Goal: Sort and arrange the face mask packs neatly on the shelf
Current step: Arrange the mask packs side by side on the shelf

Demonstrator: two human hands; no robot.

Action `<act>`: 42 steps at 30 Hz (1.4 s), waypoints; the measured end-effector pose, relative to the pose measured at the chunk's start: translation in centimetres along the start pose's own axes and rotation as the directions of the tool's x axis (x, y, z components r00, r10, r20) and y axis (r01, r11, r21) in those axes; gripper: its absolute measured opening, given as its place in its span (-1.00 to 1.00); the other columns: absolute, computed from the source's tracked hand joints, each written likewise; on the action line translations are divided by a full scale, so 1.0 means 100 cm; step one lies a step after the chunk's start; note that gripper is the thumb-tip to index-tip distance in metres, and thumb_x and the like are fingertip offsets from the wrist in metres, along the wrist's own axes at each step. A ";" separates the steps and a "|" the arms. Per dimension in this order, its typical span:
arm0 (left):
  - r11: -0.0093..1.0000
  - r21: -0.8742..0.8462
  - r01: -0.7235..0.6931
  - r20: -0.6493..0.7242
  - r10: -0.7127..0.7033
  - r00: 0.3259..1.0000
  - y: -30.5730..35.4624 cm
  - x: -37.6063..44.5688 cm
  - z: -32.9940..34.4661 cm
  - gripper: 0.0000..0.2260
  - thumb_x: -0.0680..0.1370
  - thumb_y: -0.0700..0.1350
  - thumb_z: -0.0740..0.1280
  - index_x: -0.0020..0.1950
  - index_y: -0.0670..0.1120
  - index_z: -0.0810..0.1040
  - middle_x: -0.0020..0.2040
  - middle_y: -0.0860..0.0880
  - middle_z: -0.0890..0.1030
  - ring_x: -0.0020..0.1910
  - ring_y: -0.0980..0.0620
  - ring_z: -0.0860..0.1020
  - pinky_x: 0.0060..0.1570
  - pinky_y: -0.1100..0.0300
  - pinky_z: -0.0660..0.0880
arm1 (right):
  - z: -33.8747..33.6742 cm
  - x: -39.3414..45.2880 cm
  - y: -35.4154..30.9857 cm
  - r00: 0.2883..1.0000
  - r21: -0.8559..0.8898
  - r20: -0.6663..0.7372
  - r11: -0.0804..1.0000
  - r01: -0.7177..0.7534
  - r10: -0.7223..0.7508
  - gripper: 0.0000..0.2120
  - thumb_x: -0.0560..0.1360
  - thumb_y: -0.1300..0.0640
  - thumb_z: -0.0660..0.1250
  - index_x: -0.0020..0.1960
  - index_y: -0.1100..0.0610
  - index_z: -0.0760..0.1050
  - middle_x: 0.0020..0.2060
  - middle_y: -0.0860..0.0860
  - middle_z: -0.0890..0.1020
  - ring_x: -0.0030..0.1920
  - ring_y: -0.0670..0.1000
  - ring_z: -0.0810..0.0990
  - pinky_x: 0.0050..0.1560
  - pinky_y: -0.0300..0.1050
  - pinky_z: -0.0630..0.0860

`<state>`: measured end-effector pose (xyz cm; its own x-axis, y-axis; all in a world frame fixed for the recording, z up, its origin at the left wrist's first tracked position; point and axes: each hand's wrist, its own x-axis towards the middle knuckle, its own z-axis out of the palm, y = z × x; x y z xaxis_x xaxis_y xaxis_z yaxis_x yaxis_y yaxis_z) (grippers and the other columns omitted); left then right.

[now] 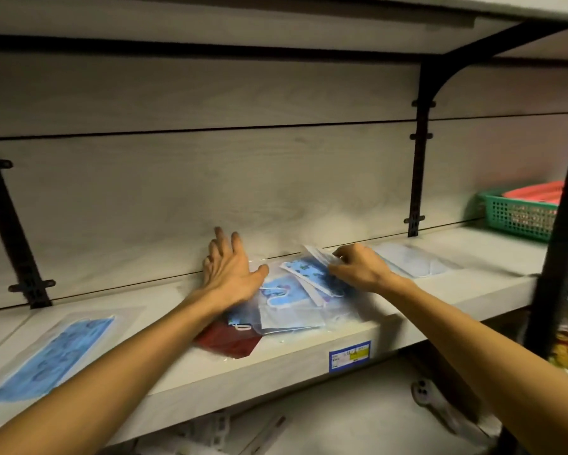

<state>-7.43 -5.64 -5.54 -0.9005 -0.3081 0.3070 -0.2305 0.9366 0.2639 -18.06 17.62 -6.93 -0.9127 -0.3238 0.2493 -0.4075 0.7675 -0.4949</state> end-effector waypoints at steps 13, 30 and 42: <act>0.996 -0.086 -0.034 0.110 0.043 0.993 0.046 0.037 0.043 -0.16 0.33 0.48 0.39 0.47 0.03 0.37 0.38 -0.03 0.55 0.30 -0.13 0.54 0.18 0.04 0.51 | -0.017 0.013 0.032 0.931 0.938 0.200 0.214 -0.272 0.305 -0.67 0.50 0.01 0.22 0.10 0.24 0.49 0.07 0.21 0.61 -0.03 0.26 0.63 -0.24 -0.05 0.54; 0.264 -0.961 0.085 -0.016 -0.357 0.934 0.022 0.003 -0.016 -0.10 0.38 -0.45 0.50 0.60 -0.01 0.19 0.32 -0.19 0.49 0.08 -0.08 0.66 0.05 0.13 0.61 | -0.020 -0.008 0.004 0.955 0.945 0.288 0.143 -0.295 0.070 -0.75 0.45 0.20 0.25 0.10 0.26 0.48 -0.19 0.21 0.46 -0.22 0.12 0.41 -0.18 -0.04 0.41; 0.032 -0.999 0.043 0.031 -0.318 0.948 -0.053 -0.106 -0.103 -0.45 0.49 -0.54 0.28 0.46 -0.26 0.42 0.37 -0.30 0.54 0.35 -0.30 0.52 0.37 -0.22 0.44 | 0.010 -0.066 -0.123 0.991 0.977 0.116 0.186 -0.102 -0.067 -0.71 0.40 0.42 0.26 0.05 0.20 0.58 -0.05 0.08 0.75 -0.02 0.13 0.73 -0.06 0.19 0.68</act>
<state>7.19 -9.09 -0.76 -0.7915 -0.5844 0.1786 0.3219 -0.1503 0.9348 -7.05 9.76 -3.28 -0.8806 -0.4367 0.1838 -0.0134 -0.3650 -0.9309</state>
